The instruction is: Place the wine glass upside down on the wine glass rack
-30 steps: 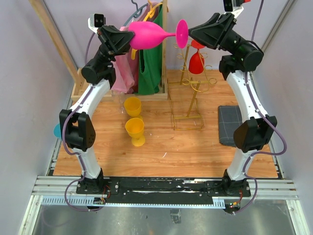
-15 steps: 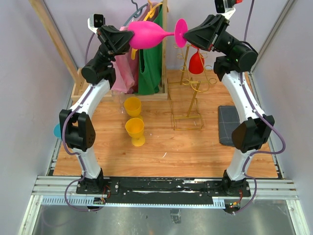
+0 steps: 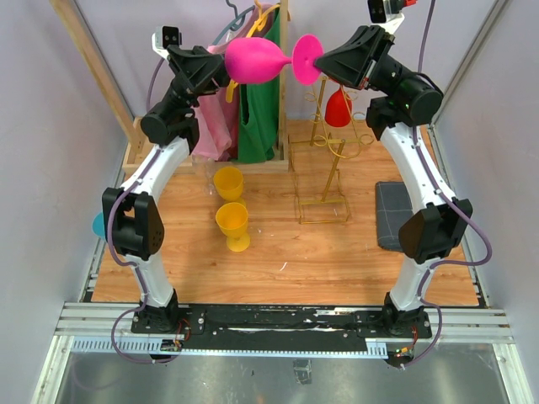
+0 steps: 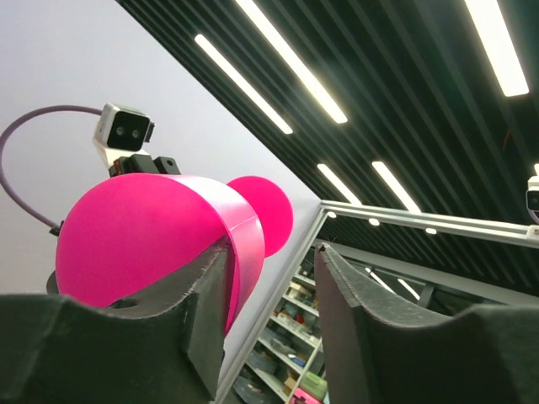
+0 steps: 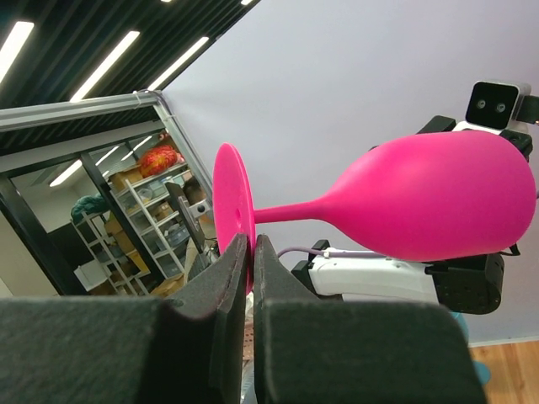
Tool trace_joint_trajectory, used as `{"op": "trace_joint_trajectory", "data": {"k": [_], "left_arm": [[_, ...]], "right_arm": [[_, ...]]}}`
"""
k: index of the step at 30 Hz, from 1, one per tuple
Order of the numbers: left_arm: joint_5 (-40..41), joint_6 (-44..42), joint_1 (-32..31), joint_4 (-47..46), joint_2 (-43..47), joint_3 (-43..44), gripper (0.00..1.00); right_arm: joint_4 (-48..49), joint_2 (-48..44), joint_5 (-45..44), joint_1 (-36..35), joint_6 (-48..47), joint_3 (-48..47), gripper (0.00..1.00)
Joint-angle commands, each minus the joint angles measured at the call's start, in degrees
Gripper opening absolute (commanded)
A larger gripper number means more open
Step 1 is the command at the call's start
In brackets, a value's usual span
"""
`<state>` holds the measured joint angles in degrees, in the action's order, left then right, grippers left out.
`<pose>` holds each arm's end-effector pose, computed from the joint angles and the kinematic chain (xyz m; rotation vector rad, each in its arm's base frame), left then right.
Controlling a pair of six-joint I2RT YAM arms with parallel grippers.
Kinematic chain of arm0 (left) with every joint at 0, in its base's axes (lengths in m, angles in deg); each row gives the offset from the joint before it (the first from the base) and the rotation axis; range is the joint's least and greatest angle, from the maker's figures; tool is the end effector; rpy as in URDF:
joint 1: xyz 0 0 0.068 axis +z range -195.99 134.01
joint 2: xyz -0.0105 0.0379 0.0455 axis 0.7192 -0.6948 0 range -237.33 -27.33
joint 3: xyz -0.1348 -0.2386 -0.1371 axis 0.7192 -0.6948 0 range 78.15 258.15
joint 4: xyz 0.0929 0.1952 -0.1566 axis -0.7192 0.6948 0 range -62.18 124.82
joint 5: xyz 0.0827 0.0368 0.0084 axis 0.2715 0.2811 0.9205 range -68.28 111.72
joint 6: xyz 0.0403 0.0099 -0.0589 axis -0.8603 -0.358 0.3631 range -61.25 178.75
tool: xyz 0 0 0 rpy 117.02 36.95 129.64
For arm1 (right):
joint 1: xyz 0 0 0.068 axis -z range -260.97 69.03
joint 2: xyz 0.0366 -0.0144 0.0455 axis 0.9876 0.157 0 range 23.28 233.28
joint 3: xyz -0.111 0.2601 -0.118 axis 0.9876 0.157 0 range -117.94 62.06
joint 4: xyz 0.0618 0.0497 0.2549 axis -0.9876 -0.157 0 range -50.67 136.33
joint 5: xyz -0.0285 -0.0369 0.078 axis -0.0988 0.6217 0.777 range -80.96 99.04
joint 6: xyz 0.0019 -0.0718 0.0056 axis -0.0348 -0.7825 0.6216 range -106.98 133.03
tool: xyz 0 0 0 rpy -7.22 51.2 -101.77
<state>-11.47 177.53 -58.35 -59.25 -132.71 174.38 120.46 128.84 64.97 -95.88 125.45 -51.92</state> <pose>0.3664 -0.1138 0.5418 0.2294 0.7397 -2.2616 0.3288 0.1386 0.6037 -0.6828 1.0026 2.0677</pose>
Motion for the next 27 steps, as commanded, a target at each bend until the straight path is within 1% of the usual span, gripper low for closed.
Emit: {"op": "trace_joint_trajectory", "data": {"k": [1,2,3,11,19,27], "left_arm": [[-1.75,2.64,0.27,-15.18,2.15,-0.14,0.51],[-2.27,2.41,0.38,-15.13,2.28,-0.33,0.56],[-2.62,2.23,0.52,-15.19,2.47,-0.73,0.57],[-4.10,1.32,3.21,-15.07,4.44,-4.66,0.58],[-5.67,0.28,4.45,-15.07,5.96,-7.50,0.57],[-6.74,-0.11,4.58,-15.07,6.67,-7.50,0.57]], "right_arm": [[3.33,-1.26,-0.50,-0.19,-0.39,-1.43,0.01],[3.51,-1.48,-0.60,0.00,-0.31,-1.32,0.01],[3.56,-1.71,-0.75,0.36,-0.31,-1.20,0.01],[3.50,-4.24,-2.53,4.52,-0.26,1.25,0.01],[1.39,-8.07,-4.45,13.46,-1.30,5.92,0.01],[-4.99,-11.15,-3.15,23.63,-6.58,11.11,0.01]]}}
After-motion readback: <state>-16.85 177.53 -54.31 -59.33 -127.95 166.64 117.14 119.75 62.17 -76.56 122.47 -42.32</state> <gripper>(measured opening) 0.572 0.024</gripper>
